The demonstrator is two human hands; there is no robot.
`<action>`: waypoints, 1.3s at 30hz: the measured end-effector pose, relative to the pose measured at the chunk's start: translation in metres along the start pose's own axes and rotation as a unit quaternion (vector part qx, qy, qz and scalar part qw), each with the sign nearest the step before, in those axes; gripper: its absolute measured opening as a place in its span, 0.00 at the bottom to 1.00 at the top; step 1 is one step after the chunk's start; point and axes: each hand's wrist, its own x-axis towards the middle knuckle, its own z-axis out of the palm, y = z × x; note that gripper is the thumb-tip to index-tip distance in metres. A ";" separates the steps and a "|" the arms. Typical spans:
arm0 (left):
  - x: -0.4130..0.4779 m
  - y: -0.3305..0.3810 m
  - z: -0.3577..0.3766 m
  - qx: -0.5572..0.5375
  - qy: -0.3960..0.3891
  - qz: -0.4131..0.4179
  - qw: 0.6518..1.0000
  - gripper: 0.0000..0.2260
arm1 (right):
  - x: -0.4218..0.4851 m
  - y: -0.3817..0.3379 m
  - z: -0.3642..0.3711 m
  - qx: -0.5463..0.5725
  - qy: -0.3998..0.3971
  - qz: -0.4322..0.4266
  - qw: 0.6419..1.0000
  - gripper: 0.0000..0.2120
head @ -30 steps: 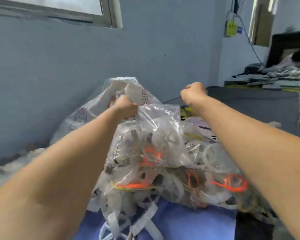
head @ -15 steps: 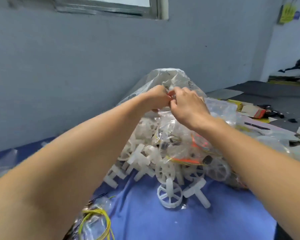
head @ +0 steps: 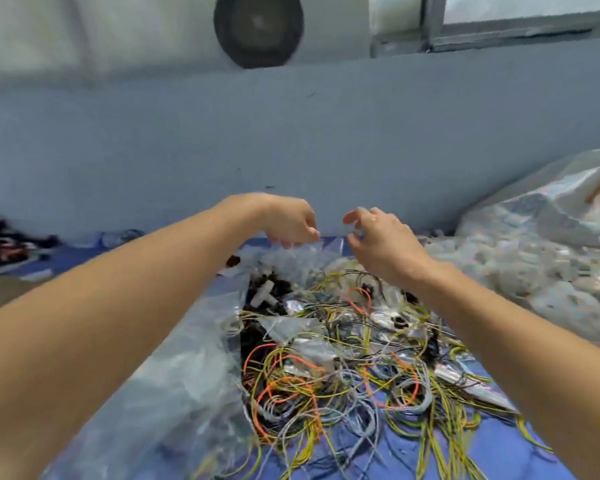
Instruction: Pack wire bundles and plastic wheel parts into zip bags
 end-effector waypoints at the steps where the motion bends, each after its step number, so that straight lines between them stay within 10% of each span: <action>1: -0.017 -0.027 0.008 0.012 -0.015 -0.028 0.999 0.16 | -0.002 -0.021 0.014 0.007 -0.016 -0.017 1.000 0.18; 9: -0.114 -0.159 0.100 -0.008 -0.109 -0.175 0.978 0.16 | -0.046 -0.121 0.101 0.021 -0.146 -0.109 0.983 0.19; 15: -0.133 -0.203 0.159 -0.043 -0.036 -0.224 0.973 0.19 | -0.079 -0.136 0.145 -0.042 -0.249 -0.128 0.959 0.17; 39: -0.173 -0.200 0.240 -0.132 0.118 -0.133 0.975 0.15 | -0.078 -0.199 0.229 0.454 -0.251 0.217 0.827 0.18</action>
